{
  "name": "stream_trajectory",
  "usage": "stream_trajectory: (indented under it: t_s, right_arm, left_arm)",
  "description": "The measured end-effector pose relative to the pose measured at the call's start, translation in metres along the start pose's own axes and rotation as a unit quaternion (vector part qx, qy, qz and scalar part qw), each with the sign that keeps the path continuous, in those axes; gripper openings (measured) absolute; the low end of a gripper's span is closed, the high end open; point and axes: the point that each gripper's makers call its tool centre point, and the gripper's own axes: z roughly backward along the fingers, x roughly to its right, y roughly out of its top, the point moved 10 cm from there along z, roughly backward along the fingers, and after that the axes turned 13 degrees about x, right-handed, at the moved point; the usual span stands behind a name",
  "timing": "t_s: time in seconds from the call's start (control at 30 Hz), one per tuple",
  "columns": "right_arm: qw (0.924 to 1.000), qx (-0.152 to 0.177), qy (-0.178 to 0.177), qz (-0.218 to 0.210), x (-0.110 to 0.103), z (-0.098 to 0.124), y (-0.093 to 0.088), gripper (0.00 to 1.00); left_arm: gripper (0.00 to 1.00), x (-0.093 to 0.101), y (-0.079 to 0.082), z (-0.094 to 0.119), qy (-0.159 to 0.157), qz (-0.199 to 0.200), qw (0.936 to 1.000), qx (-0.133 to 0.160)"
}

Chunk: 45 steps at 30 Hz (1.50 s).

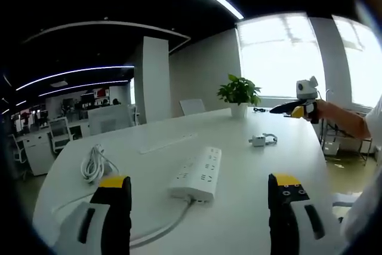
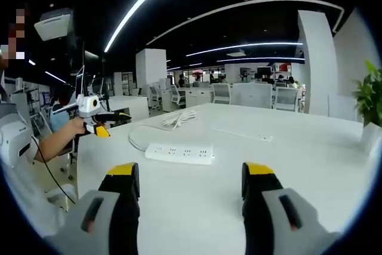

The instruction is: Straighten the power strip on the desk, plug the charger into it

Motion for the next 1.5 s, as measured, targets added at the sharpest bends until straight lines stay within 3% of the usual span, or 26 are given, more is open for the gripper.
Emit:
stream_trajectory:
  t_s: [0.47,0.77,1.17,1.5]
  right_arm:
    - [1.0,-0.004,0.003,0.0,0.004,-0.008,-0.003,0.69]
    - [0.9998,-0.003,0.018,-0.002,0.002,-0.021,-0.013,0.67]
    - [0.9995,-0.004,0.029,-0.009,0.011,-0.04,-0.014,0.68]
    - [0.9997,-0.007,0.021,-0.003,0.018,-0.049,-0.019,0.69]
  left_arm:
    - [0.96,-0.008,-0.009,-0.011,0.004,0.007,0.9999,-0.008]
    - [0.96,-0.01,-0.018,-0.02,0.003,0.012,0.9998,-0.015]
    - [0.96,-0.01,-0.025,-0.032,-0.004,0.016,0.9996,-0.021]
    - [0.96,-0.015,-0.032,-0.043,-0.003,0.021,0.9996,-0.021]
